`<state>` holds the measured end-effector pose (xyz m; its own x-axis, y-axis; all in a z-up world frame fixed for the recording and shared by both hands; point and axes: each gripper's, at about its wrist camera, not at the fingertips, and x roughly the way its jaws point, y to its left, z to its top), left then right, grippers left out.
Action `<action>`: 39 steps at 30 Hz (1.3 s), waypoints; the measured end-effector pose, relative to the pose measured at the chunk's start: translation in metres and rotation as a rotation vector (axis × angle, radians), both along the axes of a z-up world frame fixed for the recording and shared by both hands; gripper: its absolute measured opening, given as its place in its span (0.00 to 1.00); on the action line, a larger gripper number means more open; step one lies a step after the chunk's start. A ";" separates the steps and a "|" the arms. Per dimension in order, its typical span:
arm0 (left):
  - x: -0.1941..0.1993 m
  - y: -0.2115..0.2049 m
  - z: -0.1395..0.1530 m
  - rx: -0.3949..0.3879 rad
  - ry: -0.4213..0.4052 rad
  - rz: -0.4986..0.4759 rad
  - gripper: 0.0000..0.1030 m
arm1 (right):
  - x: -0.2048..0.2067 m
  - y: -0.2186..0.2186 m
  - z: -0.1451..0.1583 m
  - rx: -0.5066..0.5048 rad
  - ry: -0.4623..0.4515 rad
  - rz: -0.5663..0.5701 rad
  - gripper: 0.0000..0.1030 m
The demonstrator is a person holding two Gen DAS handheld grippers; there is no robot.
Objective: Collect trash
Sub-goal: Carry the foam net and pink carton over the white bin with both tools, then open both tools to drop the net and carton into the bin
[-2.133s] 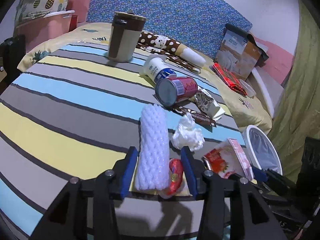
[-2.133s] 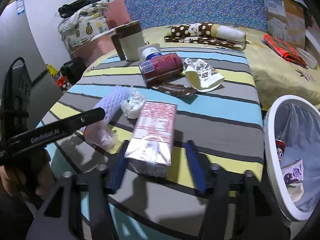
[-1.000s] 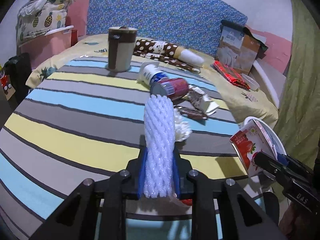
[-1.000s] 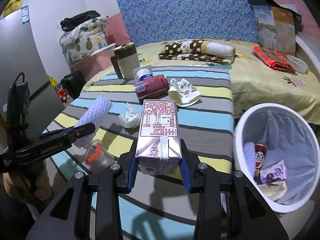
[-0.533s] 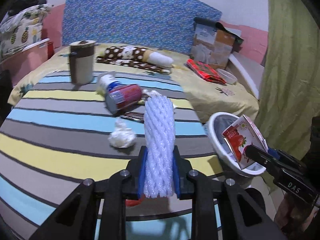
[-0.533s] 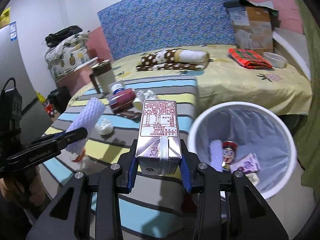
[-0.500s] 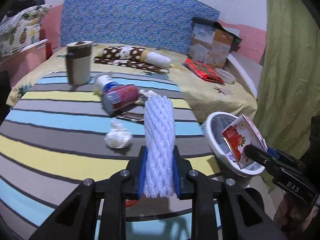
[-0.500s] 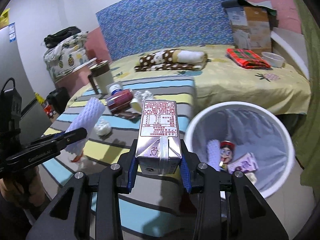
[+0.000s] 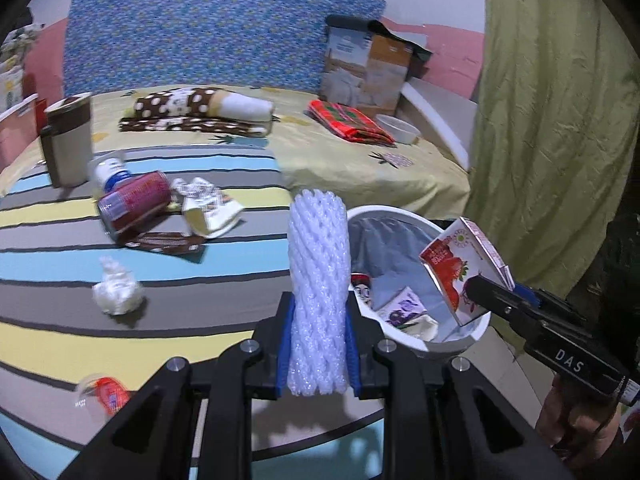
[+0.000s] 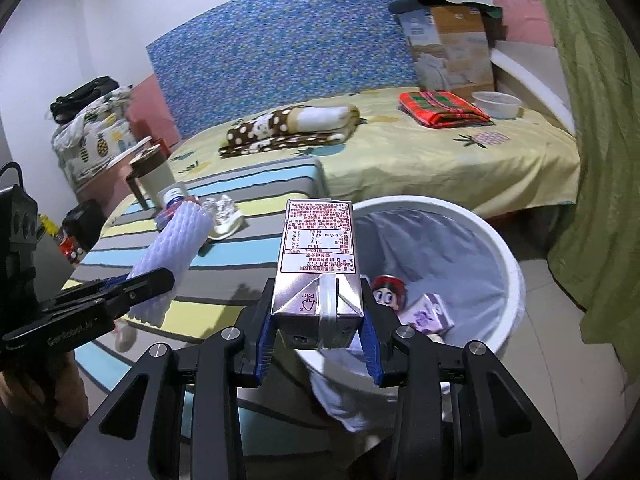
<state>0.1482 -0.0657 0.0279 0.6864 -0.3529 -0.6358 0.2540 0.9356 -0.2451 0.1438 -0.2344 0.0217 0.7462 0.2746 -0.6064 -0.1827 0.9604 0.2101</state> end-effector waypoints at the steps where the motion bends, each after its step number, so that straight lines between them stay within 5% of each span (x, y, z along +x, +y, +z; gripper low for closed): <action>1: 0.002 -0.005 0.000 0.000 0.002 -0.010 0.23 | 0.001 -0.002 -0.001 0.001 0.004 -0.005 0.38; 20: 0.034 -0.059 -0.021 0.007 0.052 -0.127 0.24 | 0.011 -0.026 -0.023 0.014 0.088 -0.039 0.38; 26: 0.041 -0.062 -0.026 -0.015 0.053 -0.138 0.45 | 0.013 -0.028 -0.028 0.029 0.113 -0.029 0.39; 39: 0.037 -0.045 -0.015 -0.076 0.035 -0.113 0.51 | 0.007 -0.028 -0.014 0.031 0.049 -0.045 0.44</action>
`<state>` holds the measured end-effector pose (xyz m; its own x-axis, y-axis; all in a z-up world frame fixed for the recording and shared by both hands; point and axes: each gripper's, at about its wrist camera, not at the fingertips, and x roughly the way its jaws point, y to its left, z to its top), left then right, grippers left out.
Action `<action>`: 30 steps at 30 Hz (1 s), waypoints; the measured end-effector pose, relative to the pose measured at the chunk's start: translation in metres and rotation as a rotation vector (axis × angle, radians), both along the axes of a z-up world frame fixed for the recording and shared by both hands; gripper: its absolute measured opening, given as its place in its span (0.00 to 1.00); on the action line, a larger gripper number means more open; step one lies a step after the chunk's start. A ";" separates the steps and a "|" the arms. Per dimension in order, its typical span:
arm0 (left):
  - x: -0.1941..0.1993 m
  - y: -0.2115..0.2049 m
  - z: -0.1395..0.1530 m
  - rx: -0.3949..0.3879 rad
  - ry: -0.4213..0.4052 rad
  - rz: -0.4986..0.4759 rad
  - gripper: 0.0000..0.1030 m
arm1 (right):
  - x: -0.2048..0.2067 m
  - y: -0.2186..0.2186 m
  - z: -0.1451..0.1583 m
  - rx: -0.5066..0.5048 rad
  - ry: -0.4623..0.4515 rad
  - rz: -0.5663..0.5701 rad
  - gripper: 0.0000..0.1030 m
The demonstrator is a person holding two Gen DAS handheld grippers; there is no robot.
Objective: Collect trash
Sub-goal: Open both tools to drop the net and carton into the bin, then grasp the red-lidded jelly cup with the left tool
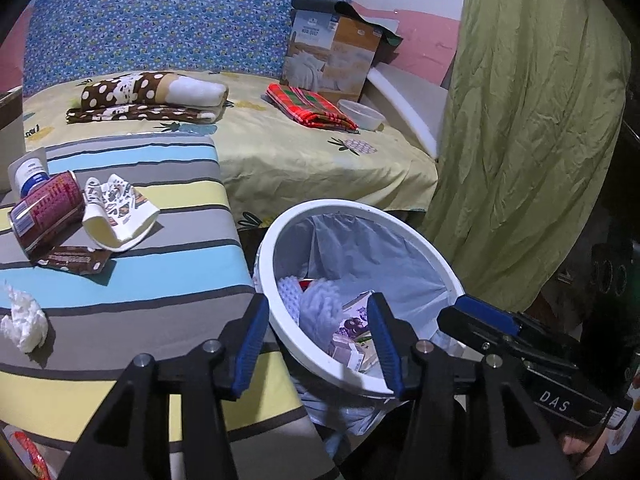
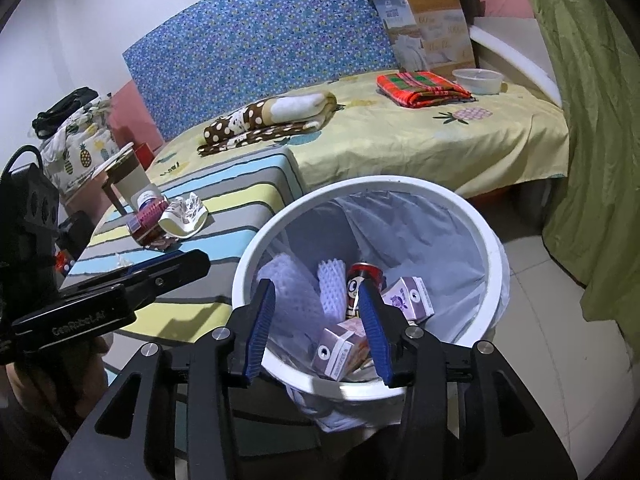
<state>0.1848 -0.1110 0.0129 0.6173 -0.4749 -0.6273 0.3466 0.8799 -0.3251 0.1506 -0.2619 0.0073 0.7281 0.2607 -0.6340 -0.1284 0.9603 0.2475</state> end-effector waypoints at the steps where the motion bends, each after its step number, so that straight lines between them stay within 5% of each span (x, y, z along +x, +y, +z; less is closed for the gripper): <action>1: -0.002 0.002 0.001 0.001 -0.002 0.002 0.51 | -0.001 0.001 0.001 -0.001 -0.002 0.003 0.44; 30: -0.068 0.082 0.005 0.075 -0.054 0.217 0.51 | -0.022 0.062 0.010 -0.010 -0.029 0.190 0.44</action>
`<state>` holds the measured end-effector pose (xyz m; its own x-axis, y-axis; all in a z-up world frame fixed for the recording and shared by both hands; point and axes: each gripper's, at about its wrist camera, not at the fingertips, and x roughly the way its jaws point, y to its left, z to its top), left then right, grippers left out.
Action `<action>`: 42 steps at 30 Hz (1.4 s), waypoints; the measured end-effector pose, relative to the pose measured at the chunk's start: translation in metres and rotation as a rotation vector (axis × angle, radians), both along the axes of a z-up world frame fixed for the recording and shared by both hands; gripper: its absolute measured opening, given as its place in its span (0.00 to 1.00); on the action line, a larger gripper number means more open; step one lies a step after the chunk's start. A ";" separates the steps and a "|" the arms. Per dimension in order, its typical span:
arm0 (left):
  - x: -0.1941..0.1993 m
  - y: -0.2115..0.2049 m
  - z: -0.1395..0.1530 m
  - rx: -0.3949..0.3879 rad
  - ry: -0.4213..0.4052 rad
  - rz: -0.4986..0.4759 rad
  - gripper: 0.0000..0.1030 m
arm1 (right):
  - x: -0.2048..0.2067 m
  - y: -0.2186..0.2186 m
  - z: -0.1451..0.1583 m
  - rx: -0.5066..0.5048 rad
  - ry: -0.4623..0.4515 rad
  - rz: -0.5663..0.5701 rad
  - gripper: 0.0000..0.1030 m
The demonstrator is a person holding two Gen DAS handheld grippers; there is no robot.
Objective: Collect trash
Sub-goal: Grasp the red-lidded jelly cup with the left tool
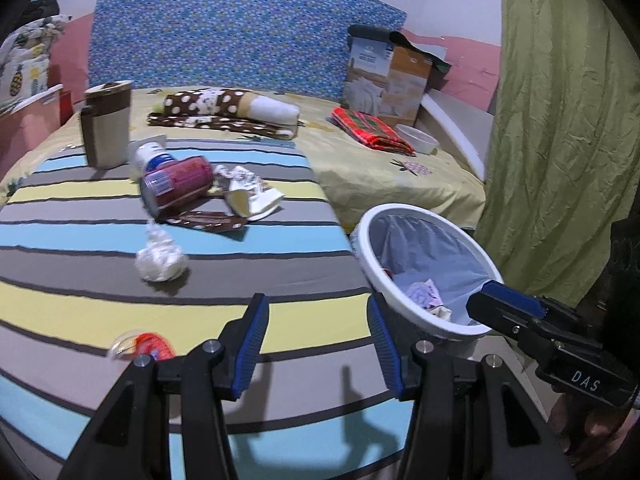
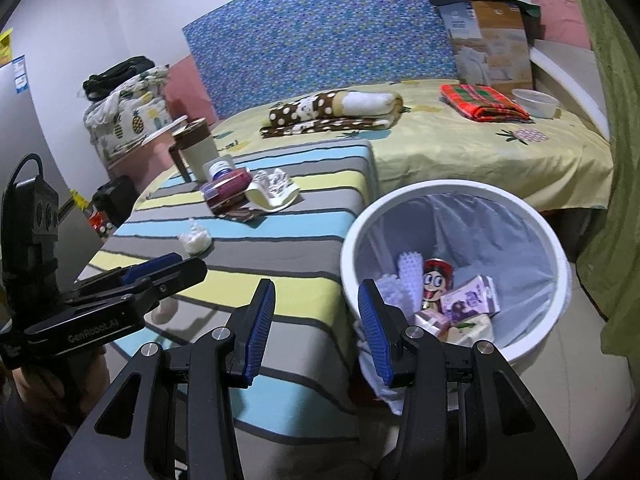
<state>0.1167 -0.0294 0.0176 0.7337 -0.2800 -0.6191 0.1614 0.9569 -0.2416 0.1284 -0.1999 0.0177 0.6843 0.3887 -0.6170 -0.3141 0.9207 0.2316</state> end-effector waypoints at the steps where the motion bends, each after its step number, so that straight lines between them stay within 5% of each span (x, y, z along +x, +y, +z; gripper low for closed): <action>1: -0.002 0.003 0.000 0.003 0.000 0.009 0.51 | 0.000 0.002 0.000 -0.001 0.001 0.005 0.44; 18: -0.026 0.070 -0.010 0.051 0.013 0.213 0.53 | -0.003 0.028 -0.004 0.008 0.015 0.089 0.50; 32: -0.014 0.076 -0.042 0.059 0.086 0.204 0.53 | 0.003 0.040 -0.007 -0.021 0.035 0.113 0.50; 36: -0.016 0.080 -0.042 0.048 0.074 0.206 0.41 | 0.005 0.047 -0.007 -0.029 0.038 0.125 0.50; 42: -0.019 0.094 -0.036 0.041 0.050 0.238 0.40 | 0.011 0.063 -0.007 -0.038 0.040 0.163 0.50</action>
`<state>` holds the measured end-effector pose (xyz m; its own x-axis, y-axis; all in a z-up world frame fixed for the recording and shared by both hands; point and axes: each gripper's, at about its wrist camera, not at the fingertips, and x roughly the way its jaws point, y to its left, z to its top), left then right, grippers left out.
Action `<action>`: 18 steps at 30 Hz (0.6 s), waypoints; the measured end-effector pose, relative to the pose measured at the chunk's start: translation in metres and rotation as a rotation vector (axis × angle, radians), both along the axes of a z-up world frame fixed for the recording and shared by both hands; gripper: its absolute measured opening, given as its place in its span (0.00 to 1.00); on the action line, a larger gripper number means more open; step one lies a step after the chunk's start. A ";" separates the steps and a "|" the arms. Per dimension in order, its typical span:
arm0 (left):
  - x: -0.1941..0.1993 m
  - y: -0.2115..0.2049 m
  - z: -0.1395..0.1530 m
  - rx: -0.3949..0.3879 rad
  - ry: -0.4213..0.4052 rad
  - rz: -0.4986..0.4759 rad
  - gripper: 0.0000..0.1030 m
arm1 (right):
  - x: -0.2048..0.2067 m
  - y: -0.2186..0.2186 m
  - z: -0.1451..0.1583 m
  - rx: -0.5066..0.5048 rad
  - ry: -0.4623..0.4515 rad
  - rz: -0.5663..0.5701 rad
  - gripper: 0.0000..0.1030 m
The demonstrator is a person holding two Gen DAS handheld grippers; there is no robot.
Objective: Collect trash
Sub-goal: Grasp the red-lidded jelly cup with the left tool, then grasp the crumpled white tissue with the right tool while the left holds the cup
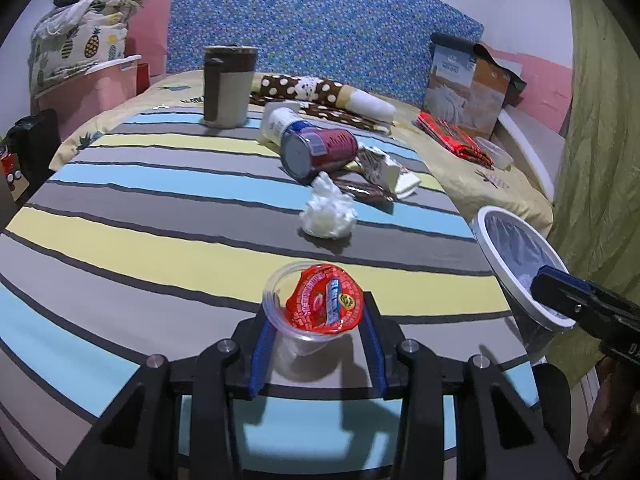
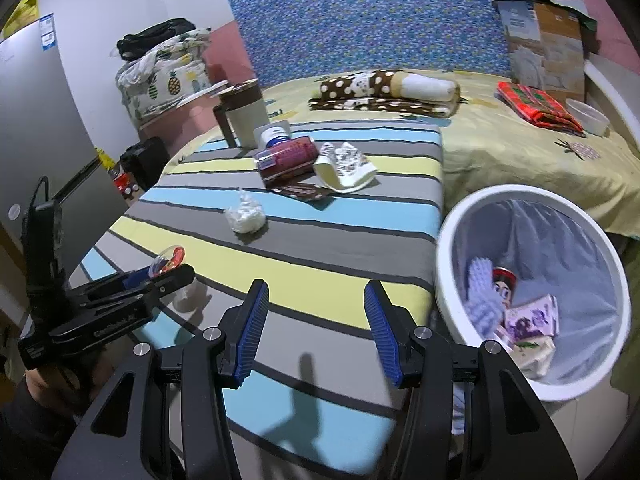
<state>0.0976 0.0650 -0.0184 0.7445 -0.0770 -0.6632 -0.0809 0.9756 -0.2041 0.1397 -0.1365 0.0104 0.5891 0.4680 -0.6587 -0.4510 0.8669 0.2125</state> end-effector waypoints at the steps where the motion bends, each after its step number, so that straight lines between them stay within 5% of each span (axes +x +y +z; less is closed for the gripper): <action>1: -0.001 0.003 0.001 -0.001 -0.004 0.004 0.40 | 0.002 0.005 0.000 -0.002 0.001 0.011 0.50; 18: -0.002 0.050 0.000 -0.040 -0.019 0.086 0.40 | 0.041 0.083 -0.012 -0.074 0.040 0.148 0.50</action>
